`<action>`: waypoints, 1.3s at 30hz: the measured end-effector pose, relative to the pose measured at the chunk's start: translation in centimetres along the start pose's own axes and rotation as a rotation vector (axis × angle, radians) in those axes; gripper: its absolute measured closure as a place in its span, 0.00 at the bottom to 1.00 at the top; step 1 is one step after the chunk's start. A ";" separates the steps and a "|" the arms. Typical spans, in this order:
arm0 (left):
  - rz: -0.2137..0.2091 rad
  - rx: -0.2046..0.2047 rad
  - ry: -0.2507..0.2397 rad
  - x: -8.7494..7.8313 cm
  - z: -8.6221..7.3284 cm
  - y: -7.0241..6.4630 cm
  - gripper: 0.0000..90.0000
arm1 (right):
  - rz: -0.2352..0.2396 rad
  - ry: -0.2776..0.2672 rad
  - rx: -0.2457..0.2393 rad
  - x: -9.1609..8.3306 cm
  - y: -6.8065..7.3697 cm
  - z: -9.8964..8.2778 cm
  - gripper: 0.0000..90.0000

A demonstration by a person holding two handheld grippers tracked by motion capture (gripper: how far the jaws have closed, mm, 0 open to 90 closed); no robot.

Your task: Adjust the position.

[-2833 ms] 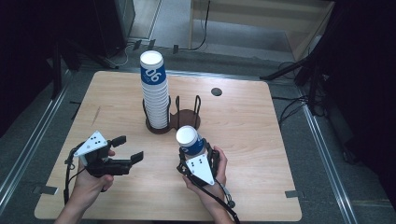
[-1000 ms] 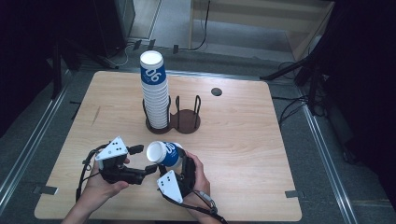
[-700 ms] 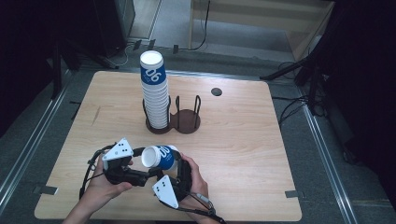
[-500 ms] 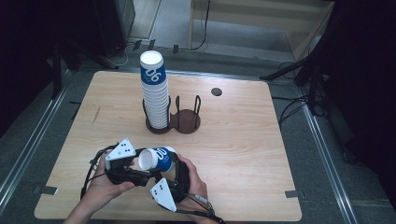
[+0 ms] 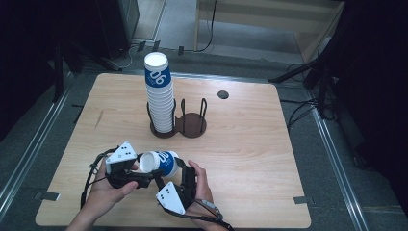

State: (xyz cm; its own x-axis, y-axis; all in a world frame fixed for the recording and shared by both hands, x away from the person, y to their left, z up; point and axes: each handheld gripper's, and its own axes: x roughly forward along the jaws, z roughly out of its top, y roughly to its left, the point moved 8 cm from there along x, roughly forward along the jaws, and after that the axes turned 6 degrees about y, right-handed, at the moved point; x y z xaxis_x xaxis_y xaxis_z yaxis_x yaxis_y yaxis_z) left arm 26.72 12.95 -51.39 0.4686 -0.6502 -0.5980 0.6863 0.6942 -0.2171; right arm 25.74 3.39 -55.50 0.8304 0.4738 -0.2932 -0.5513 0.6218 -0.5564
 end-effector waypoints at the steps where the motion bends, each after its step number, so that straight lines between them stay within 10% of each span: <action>1: 0.001 -0.016 -0.014 -0.1 0.1 0.2 0.31 | 0.003 -0.007 0.017 -0.1 -0.1 0.1 0.13; 14: 0.075 -0.006 -0.189 -1.3 0.9 1.7 0.31 | -0.014 -0.019 0.116 -0.8 -1.7 0.7 0.11; 39: 0.152 -0.038 -0.380 -2.7 1.8 3.0 0.31 | 0.015 0.054 0.241 0.0 -2.0 -0.2 0.08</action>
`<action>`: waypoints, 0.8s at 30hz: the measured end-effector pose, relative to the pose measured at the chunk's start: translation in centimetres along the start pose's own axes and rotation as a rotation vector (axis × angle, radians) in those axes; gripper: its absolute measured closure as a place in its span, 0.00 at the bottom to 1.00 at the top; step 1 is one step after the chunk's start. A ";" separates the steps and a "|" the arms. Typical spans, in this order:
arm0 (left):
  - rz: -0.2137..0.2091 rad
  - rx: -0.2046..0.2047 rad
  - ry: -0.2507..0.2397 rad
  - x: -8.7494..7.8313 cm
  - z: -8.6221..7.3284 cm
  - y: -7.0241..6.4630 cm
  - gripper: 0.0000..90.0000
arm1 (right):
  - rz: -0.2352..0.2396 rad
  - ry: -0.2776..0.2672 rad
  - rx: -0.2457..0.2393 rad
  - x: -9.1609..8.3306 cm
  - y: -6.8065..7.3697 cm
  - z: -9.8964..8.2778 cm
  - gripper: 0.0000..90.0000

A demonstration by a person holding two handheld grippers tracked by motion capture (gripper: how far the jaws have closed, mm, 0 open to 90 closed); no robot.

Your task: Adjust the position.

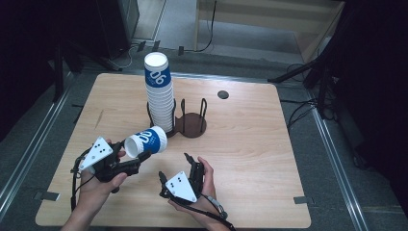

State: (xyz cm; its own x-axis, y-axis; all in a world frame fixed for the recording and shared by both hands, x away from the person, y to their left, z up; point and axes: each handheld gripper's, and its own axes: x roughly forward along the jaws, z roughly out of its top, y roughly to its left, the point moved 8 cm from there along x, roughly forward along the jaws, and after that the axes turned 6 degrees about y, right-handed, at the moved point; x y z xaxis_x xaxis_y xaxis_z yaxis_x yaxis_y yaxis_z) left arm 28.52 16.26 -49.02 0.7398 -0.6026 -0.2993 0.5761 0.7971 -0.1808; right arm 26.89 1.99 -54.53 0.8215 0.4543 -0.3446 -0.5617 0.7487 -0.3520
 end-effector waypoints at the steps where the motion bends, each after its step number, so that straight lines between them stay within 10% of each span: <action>1: 0.002 -0.005 -0.013 0.0 0.0 0.0 0.31 | 0.008 0.009 0.006 0.1 0.2 -0.1 0.07; 19: 0.037 -0.026 -0.143 -0.2 0.5 0.8 0.31 | 0.088 0.042 0.252 0.2 -0.9 1.2 0.09; 24: 0.033 -0.029 -0.149 -0.2 0.5 0.8 0.31 | 0.104 0.037 0.389 -0.1 -1.5 2.0 0.14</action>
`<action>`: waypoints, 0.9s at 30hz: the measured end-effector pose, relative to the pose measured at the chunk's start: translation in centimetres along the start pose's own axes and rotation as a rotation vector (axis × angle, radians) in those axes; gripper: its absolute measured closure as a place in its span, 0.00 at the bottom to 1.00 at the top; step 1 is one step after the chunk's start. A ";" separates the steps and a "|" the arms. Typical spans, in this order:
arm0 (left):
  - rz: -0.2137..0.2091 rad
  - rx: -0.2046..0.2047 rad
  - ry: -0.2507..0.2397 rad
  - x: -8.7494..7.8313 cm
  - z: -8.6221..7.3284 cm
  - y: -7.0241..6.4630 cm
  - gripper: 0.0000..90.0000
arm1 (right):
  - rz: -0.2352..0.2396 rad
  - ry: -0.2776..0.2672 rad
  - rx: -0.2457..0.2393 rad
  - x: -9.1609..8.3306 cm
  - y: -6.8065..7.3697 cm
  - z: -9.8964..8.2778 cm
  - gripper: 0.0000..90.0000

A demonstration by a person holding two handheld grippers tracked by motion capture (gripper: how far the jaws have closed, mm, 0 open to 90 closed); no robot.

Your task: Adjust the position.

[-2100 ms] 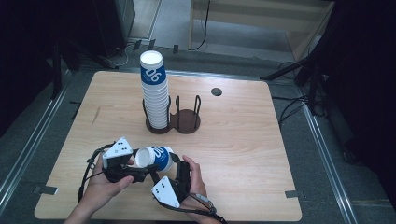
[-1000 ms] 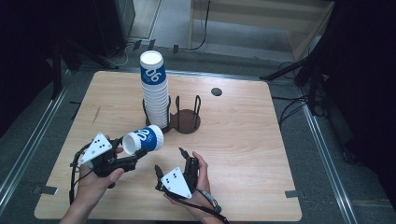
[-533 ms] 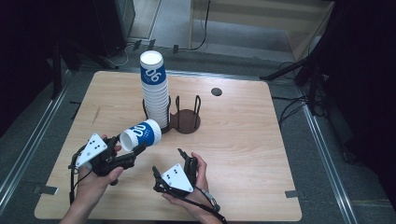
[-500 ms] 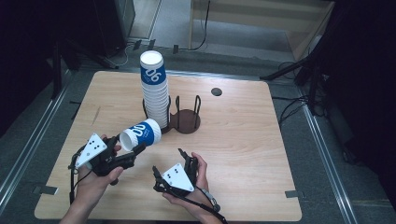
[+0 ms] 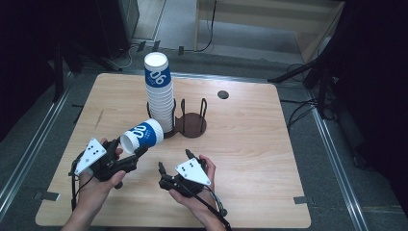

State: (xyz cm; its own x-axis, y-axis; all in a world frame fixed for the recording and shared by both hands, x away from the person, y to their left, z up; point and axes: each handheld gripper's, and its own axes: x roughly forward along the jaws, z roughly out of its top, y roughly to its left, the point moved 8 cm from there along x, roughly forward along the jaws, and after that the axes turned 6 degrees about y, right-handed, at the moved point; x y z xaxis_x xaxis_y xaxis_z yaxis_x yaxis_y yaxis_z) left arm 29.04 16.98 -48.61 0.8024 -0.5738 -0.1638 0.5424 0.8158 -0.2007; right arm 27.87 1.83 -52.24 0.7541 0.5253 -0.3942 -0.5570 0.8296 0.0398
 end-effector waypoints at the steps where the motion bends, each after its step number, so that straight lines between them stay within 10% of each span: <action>1: 0.000 0.000 0.000 0.0 0.0 0.0 0.31 | 0.005 0.001 0.021 -0.1 0.0 0.1 0.14; 6: -0.004 0.000 -0.002 0.1 0.0 -0.2 0.31 | 0.037 0.009 0.226 -0.7 -0.3 0.9 0.08; 27: -0.025 0.006 -0.006 0.4 -0.4 -0.8 0.31 | 0.248 -0.044 0.831 -1.6 0.9 3.5 0.01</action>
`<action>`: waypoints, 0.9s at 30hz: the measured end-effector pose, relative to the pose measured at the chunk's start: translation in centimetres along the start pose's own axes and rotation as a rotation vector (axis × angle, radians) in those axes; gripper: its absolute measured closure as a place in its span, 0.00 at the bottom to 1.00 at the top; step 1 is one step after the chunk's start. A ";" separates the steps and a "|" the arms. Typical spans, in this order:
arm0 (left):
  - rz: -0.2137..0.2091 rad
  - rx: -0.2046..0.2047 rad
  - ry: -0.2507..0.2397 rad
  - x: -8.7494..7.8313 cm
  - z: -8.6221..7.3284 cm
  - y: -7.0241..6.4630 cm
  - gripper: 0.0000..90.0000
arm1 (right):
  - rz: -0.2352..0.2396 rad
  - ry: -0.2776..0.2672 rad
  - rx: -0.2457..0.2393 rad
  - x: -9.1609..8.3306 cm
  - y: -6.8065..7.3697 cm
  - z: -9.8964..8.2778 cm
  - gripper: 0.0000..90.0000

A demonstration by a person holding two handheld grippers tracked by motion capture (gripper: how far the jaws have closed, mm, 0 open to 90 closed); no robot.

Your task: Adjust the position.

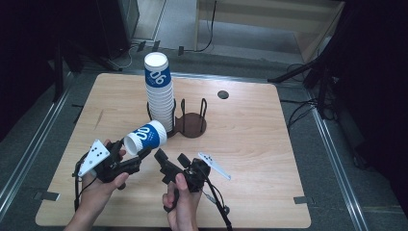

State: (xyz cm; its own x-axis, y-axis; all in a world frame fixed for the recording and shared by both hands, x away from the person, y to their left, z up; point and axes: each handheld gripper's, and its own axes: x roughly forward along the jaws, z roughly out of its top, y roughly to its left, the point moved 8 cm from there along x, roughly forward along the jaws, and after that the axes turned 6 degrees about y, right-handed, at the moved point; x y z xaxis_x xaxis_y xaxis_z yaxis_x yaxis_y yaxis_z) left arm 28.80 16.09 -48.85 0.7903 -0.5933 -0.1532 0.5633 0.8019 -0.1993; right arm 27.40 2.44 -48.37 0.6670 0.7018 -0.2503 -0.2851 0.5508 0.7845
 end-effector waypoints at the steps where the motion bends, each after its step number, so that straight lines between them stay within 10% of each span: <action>1: -0.002 -0.001 -0.003 0.0 0.0 0.0 0.31 | -0.003 -0.007 0.027 0.0 0.0 0.1 0.02; 27: -0.023 0.027 -0.002 0.5 -0.5 -1.1 0.31 | 0.148 0.061 0.655 2.5 0.3 -0.1 0.04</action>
State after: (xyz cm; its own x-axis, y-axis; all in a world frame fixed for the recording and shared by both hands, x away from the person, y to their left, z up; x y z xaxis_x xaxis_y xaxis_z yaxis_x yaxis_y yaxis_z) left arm 28.46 14.88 -49.22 0.7775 -0.6116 -0.1464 0.5878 0.7895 -0.1767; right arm 28.86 4.39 -48.81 0.6071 0.7839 -0.1299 0.1188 0.0722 0.9903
